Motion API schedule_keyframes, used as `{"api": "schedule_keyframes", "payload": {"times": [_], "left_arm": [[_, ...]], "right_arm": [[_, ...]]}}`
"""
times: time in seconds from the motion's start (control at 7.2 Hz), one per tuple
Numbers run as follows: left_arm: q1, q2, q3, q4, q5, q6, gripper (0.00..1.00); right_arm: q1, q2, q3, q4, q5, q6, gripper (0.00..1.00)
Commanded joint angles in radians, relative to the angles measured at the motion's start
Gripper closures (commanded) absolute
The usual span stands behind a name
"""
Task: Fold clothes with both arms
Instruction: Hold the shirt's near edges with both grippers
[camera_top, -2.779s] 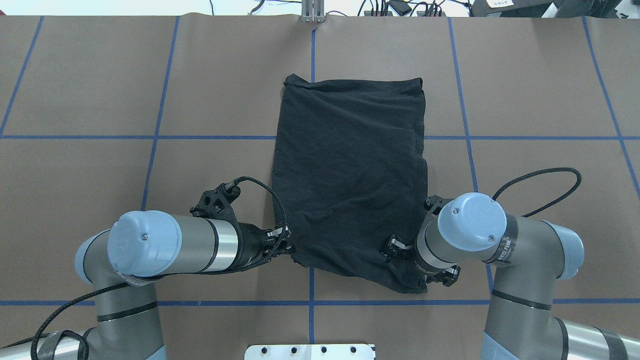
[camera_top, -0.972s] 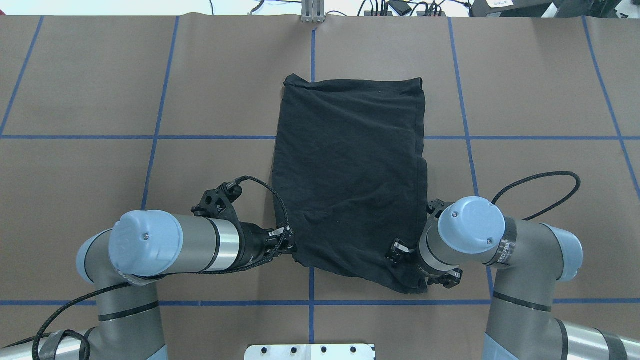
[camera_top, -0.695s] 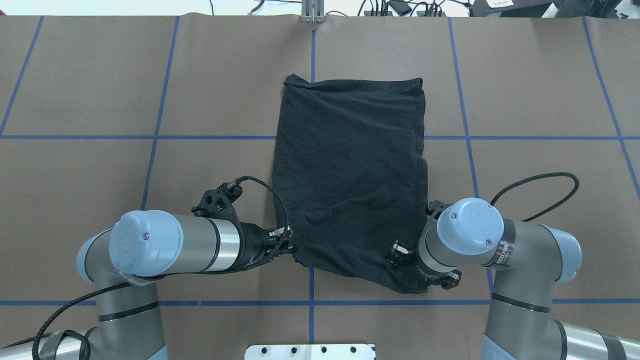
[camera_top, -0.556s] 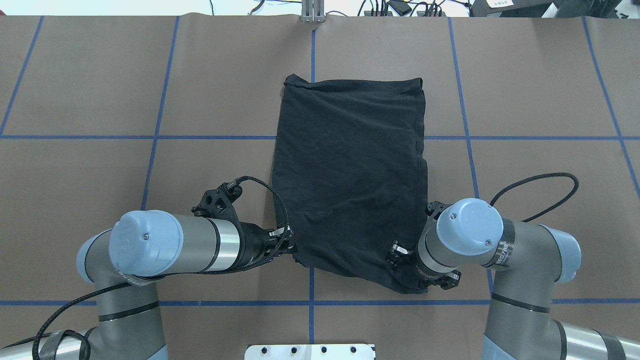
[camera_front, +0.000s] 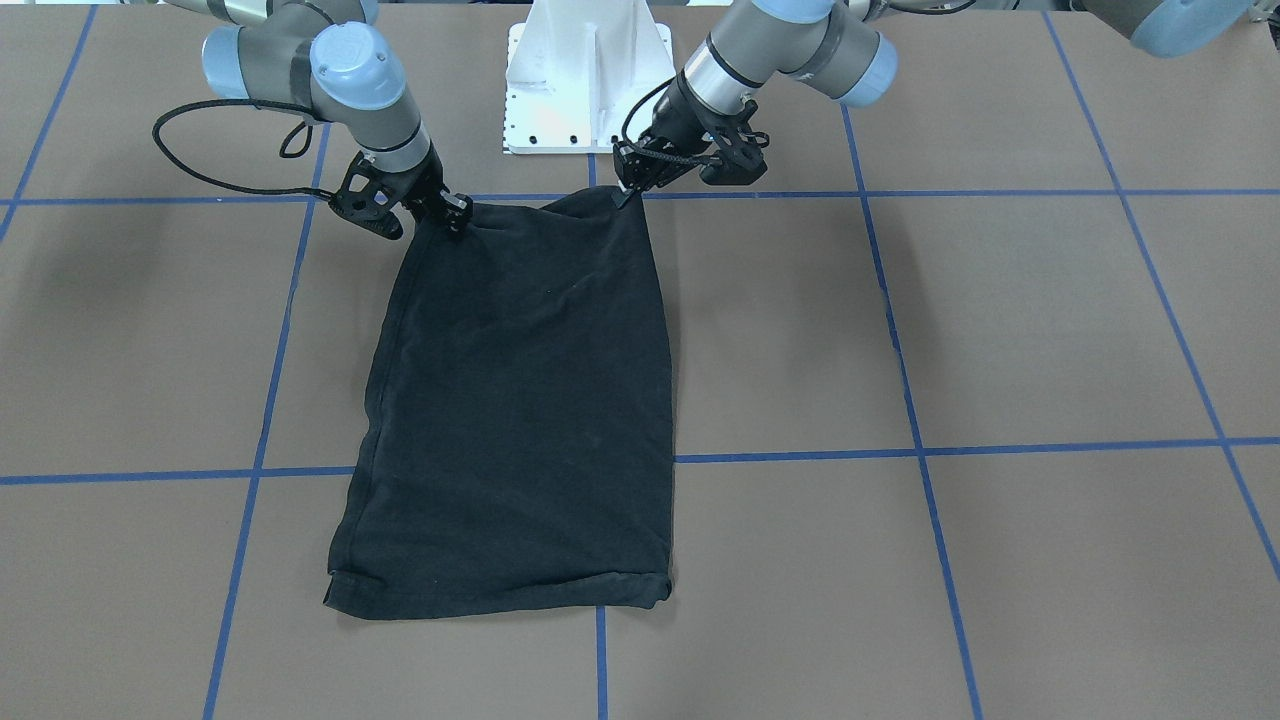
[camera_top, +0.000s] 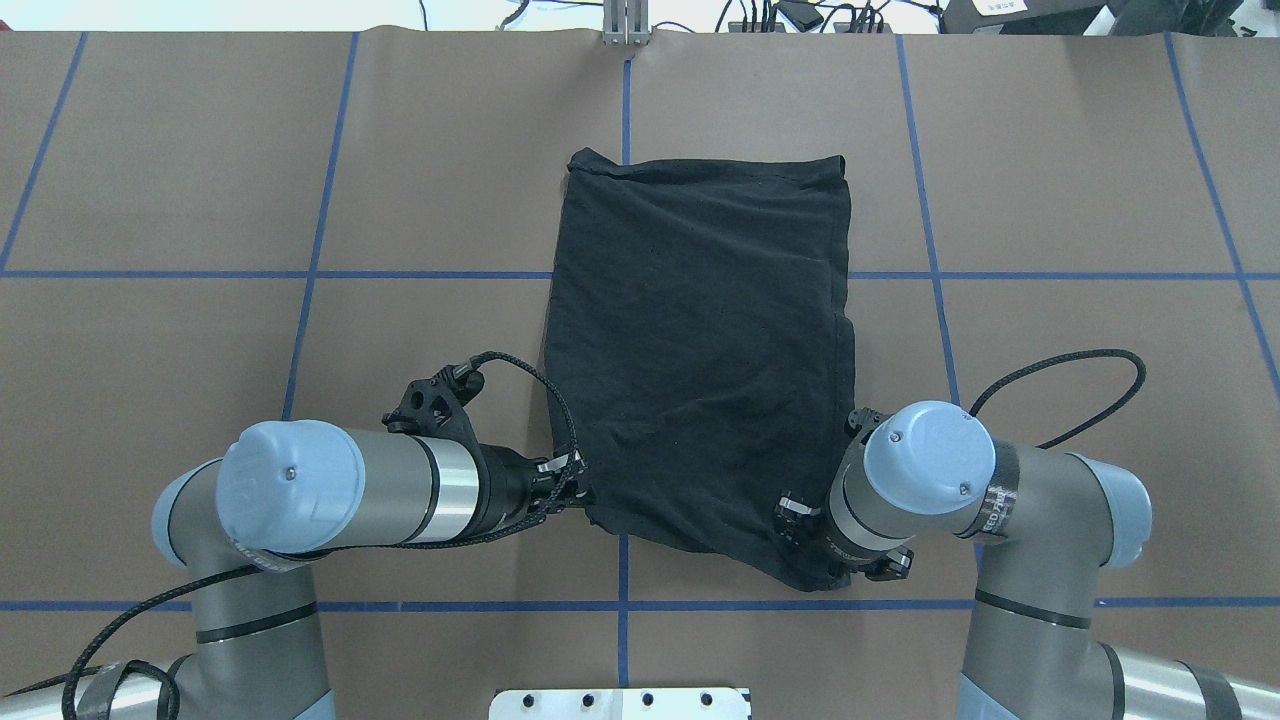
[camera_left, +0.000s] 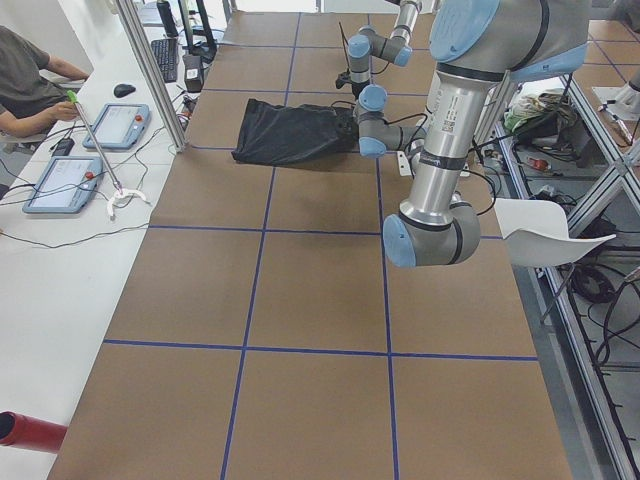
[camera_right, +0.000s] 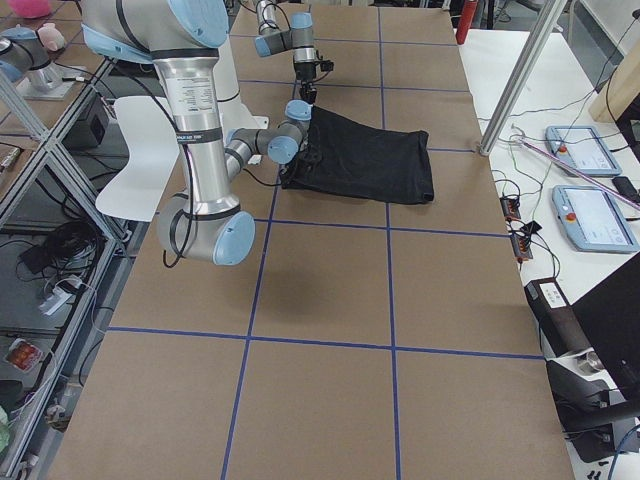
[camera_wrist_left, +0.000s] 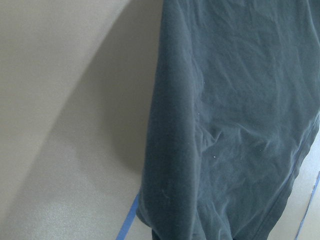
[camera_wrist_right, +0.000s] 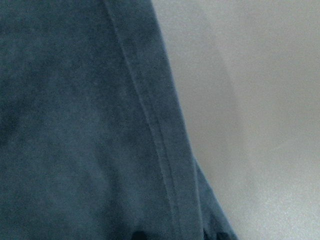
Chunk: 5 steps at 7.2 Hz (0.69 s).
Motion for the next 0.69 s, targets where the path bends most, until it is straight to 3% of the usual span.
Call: {"api": "schedule_keyframes", "payload": {"times": [0.0,0.56], "left_arm": [[0.0,0.0,0.0,0.0,0.0,0.0,1.0],[-0.009,-0.001,-0.015,0.0,-0.002,0.002,1.0]], "right_arm": [[0.0,0.001,0.008,0.0,-0.007,0.004,1.0],[0.023,0.017,0.044,0.01,0.0,0.125,1.0]]}}
